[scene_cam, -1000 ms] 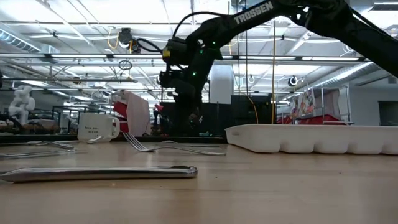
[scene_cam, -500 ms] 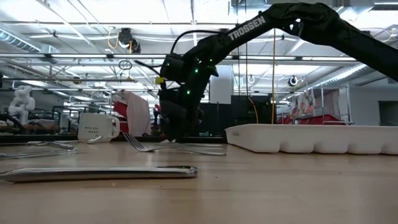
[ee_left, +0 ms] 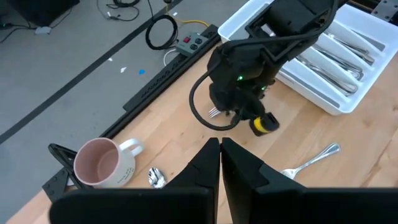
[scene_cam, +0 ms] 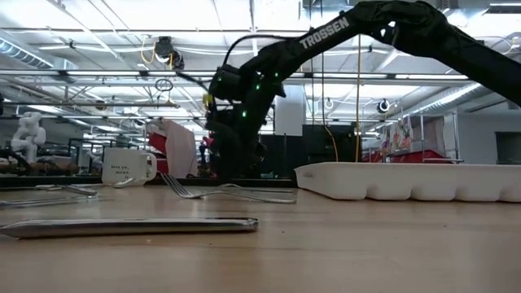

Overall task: Sort silverware
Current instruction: Put the silver fork into the silverware tray

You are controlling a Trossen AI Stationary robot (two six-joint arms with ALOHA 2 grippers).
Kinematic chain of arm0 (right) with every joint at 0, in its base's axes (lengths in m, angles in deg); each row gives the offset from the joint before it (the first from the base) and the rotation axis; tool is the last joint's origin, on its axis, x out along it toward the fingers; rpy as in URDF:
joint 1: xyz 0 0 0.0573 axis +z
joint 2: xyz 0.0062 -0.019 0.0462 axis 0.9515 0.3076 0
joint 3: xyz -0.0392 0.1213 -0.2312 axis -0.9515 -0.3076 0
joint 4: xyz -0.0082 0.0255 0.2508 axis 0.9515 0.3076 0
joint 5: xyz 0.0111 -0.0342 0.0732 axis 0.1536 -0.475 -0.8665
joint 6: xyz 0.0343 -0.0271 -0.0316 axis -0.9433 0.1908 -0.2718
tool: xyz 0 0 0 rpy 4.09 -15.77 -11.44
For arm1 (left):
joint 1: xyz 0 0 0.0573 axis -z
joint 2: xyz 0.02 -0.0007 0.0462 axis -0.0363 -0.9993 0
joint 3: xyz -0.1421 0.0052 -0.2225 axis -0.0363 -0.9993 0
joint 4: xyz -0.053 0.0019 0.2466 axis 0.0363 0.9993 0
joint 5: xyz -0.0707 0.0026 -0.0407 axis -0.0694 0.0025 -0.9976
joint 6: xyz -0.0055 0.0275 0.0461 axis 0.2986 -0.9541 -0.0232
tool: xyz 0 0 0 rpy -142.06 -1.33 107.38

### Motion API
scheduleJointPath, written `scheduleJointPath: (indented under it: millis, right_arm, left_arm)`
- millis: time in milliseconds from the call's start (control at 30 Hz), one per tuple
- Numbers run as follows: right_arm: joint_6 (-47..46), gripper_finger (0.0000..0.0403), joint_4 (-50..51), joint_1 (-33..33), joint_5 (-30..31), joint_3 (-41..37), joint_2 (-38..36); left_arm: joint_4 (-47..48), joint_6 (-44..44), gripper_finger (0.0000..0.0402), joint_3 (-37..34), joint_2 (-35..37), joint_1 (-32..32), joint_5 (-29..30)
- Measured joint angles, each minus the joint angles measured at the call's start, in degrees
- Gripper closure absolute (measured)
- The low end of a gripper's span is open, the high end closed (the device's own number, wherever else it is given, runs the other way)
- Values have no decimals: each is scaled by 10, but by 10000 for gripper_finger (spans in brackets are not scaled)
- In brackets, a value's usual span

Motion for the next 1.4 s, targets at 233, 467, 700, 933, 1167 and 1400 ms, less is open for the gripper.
scheduleJointPath:
  millis: [233,467,700,933,1167,1400]
  right_arm:
    - [-11,396,88,-11,53,64,-43]
    - [53,402,305,-68,190,36,-37]
    - [86,403,264,-71,165,-26,-37]
    - [114,403,266,-6,106,-74,-36]
    - [183,403,258,84,23,-70,-36]
    - [242,403,257,126,99,1,-48]
  left_arm:
    - [0,2,377,0,0,0,0]
    - [0,5,377,0,0,0,1]
    - [0,5,377,0,0,0,28]
    - [0,5,377,0,0,0,30]
    - [0,5,377,0,0,0,36]
    - [0,6,377,0,0,0,38]
